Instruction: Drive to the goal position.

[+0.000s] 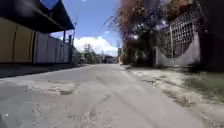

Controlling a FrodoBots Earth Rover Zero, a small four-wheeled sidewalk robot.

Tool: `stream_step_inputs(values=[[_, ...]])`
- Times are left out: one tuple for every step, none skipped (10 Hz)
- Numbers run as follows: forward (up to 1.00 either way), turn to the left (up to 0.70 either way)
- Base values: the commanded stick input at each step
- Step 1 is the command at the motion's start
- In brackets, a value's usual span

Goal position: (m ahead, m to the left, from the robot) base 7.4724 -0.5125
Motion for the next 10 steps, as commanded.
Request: stream_step_inputs(values=[[1.0,0.01],[1.0,0.02],[1.0,0.0],[1.0,0.01],[1.0,0.01],[1.0,0.01],[1.0,0.02],[1.0,0.0],[1.0,0.0],[1.0,0.0]])
